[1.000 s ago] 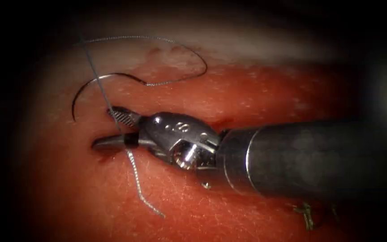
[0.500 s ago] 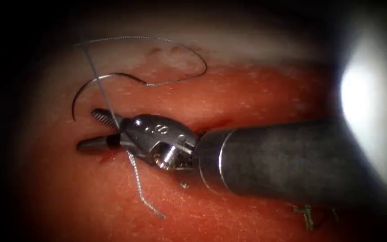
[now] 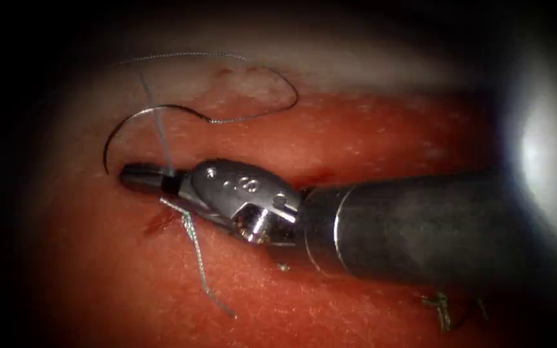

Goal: Wound Closure

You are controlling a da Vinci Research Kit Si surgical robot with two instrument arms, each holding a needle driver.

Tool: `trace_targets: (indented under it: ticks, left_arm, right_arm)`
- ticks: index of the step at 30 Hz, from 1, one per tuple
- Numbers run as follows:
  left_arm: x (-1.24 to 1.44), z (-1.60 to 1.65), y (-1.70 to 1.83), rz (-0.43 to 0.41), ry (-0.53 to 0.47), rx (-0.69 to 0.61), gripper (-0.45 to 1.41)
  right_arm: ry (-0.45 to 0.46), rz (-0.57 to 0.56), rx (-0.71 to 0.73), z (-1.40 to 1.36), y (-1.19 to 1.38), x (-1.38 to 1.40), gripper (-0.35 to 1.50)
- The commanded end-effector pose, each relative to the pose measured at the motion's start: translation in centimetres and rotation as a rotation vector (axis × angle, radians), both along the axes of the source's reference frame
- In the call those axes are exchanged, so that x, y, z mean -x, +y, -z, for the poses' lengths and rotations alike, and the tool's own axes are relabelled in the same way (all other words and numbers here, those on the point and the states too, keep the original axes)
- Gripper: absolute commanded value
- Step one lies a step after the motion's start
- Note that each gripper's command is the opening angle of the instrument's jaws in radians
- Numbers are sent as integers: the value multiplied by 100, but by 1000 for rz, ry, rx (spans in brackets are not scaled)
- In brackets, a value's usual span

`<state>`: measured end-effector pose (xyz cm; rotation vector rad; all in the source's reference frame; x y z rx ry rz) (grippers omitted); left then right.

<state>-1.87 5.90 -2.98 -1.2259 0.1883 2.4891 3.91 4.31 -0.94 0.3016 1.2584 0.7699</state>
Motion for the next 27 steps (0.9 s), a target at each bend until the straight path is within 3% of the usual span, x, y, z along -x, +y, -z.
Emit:
trace_targets:
  ticks: [1, 7, 8, 9, 12, 13, 16, 19, 22, 27]
  left_arm:
    - [8, -10, -2, 2, -1, 3, -35]
    - [42, -31, -9, 16, -3, 12, -35]
    - [42, -31, -9, 16, -3, 12, -35]
    - [58, -46, -10, 30, -14, 2, -35]
    - [72, -59, -11, 35, -17, 4, -35]
    - [94, -80, -14, 42, -29, -18, -35]
    - [123, -115, -23, 48, -33, -62, -35]
    - [143, -148, -34, 41, -28, -100, -35]
    - [163, -203, -59, 21, -29, -148, -35]
    - [177, -220, -86, 7, -54, -192, -35]
  right_arm:
    - [-25, -37, -1, -2, 0, 16, 126]
    - [-89, -113, -8, 29, 22, 115, 136]
    - [-89, -113, -8, 29, 22, 115, 136]
    - [-105, -144, -14, 35, 28, 142, 141]
    - [-122, -155, 5, 38, 30, 158, 141]
    - [-145, -180, 10, 39, 32, 181, 141]
    - [-170, -213, 9, 39, 35, 211, 141]
    - [-190, -237, 7, 40, 38, 231, 141]
    - [-226, -289, 6, 42, 43, 258, 143]
    - [-269, -343, 12, 39, 47, 275, 143]
